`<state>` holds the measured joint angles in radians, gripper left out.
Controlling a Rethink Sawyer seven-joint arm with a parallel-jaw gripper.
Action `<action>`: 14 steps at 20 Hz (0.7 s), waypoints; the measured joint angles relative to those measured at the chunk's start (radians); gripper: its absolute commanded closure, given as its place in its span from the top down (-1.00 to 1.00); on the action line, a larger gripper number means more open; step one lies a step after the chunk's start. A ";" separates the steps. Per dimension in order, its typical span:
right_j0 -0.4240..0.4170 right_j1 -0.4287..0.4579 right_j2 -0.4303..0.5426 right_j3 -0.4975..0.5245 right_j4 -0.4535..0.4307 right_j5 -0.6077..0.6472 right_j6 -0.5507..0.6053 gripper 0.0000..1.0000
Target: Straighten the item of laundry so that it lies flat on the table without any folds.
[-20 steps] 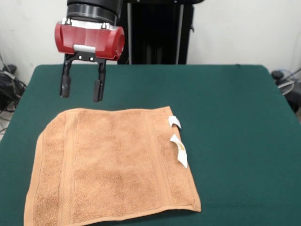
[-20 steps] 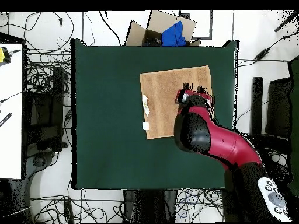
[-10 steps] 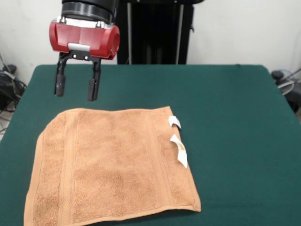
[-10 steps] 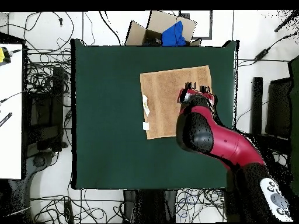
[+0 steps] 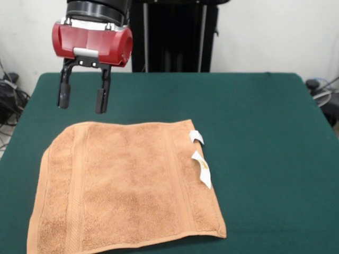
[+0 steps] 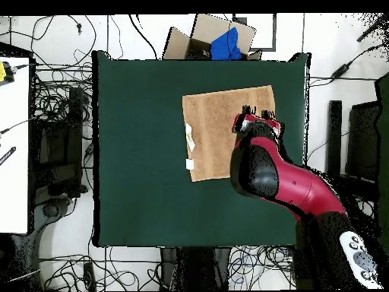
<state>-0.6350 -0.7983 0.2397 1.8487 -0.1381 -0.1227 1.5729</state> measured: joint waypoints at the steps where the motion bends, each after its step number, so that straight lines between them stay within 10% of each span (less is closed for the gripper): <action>1: 0.000 0.000 0.000 -0.002 0.000 0.000 0.000 1.00; 14: 0.005 0.000 -0.003 -0.008 0.000 0.000 0.000 1.00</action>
<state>-0.6297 -0.7983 0.2368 1.8410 -0.1381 -0.1225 1.5729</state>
